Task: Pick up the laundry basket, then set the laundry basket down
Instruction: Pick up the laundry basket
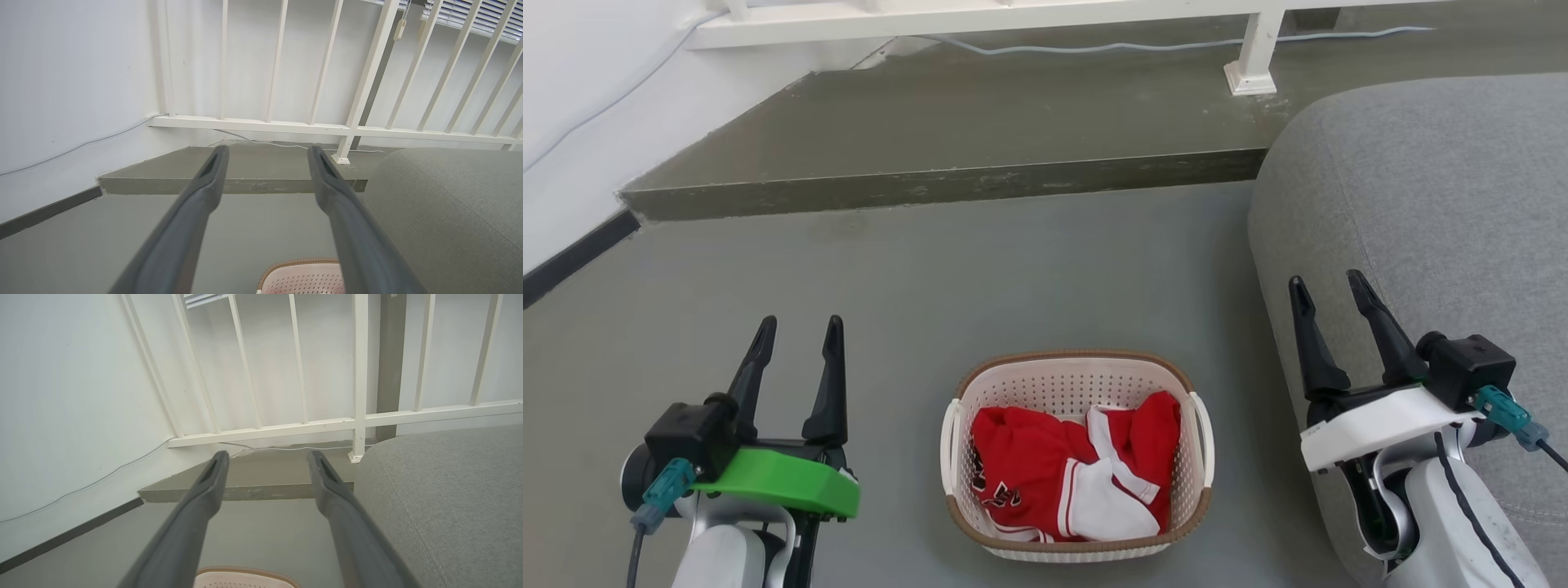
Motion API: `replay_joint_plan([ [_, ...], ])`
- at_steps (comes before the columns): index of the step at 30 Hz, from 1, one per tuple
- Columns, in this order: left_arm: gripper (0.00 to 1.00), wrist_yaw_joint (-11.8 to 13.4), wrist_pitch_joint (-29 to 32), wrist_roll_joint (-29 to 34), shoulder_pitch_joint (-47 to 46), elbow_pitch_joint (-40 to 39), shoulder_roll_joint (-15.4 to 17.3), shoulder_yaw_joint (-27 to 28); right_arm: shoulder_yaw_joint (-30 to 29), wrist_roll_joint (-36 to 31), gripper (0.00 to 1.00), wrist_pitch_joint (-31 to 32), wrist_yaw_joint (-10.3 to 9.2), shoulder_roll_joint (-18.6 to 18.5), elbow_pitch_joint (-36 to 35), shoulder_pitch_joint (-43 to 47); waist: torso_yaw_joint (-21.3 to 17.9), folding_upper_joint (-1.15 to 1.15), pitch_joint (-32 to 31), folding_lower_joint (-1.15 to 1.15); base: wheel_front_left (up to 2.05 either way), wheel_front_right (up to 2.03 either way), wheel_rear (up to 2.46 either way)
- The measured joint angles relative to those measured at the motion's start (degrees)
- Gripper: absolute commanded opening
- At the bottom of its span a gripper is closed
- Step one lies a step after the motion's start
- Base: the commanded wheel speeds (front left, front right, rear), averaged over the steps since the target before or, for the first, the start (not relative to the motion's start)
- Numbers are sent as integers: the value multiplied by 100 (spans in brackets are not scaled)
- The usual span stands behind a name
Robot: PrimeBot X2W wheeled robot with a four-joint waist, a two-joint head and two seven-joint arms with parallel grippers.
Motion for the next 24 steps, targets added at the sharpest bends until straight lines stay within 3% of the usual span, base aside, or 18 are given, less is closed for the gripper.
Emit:
replay_joint_plan([
  [13, 100, -1, 0, -60, -2, -76, -9, 70, 0, -43, 100, 0, 2, 33, 15, -118, -97, 0, 365, 0, 0, 0, 0],
  [24, 100, -1, 0, -93, -402, 52, -10, 115, -114, -42, 100, -7, 2, 47, 302, -531, -261, 0, 1136, 0, 0, 0, 0],
])
